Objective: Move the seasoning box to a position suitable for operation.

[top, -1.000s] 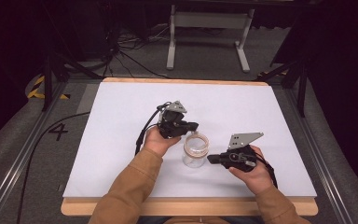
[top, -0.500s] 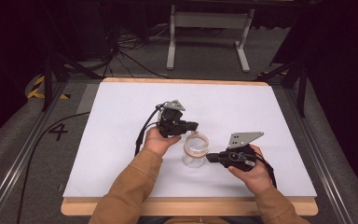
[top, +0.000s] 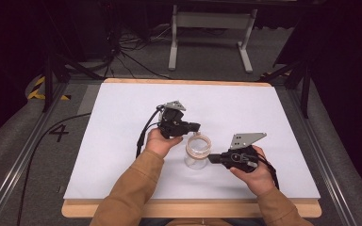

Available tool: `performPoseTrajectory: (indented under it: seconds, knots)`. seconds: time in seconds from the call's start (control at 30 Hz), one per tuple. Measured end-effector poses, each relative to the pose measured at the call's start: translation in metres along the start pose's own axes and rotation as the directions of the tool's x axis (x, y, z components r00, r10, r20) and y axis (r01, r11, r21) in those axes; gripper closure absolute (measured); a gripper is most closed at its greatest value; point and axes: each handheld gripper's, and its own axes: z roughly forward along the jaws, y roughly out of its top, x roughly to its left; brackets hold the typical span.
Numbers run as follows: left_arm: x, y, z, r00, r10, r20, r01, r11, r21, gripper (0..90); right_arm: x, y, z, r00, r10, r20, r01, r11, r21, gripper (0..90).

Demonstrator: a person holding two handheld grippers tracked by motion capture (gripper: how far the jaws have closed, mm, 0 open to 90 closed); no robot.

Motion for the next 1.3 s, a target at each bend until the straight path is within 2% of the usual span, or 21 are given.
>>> performPoseTrajectory:
  seconds: [0.23,0.3,0.57,0.83,0.93,1.07,1.17,1.3]
  knots:
    - [0.000,0.000,0.001,0.9999,-0.009,-0.006,0.009,1.0000,-0.001,89.8,0.001,0.000,0.002,1.0000,-0.005,0.001,0.005,1.000,0.014,90.0]
    - [0.000,0.000,0.001,0.9999,-0.001,-0.016,0.001,1.0000,-0.002,89.8,0.001,0.000,0.002,1.0000,-0.005,0.004,0.005,1.000,0.013,90.0]
    - [0.001,-0.001,0.000,0.9999,-0.007,-0.016,0.007,1.0000,-0.001,89.8,-0.001,0.005,-0.001,0.9995,-0.001,0.032,0.003,0.999,-0.040,90.0]
    - [0.000,-0.002,-0.002,0.9995,-0.006,-0.030,0.006,1.0000,-0.004,89.7,-0.002,0.008,-0.001,0.9992,0.002,0.040,0.000,0.998,-0.065,90.0]
    - [-0.005,-0.002,-0.003,0.9973,0.030,-0.067,-0.030,0.9996,-0.002,89.6,-0.002,0.010,-0.001,0.9991,-0.002,0.041,0.005,0.997,-0.074,90.0]
    - [-0.010,-0.002,-0.011,0.9963,0.050,-0.070,-0.050,0.9988,-0.001,87.6,-0.003,0.012,-0.001,0.9992,-0.006,0.040,0.010,0.997,-0.082,90.0]
    - [-0.016,-0.002,-0.019,0.9922,0.077,-0.098,-0.076,0.9970,0.012,86.6,-0.004,0.013,-0.002,0.9992,-0.012,0.039,0.015,0.996,-0.087,90.0]
    - [-0.022,-0.004,-0.028,0.9876,0.093,-0.126,-0.092,0.9956,0.016,86.5,-0.006,0.016,-0.003,0.9990,-0.016,0.041,0.020,0.995,-0.096,90.0]
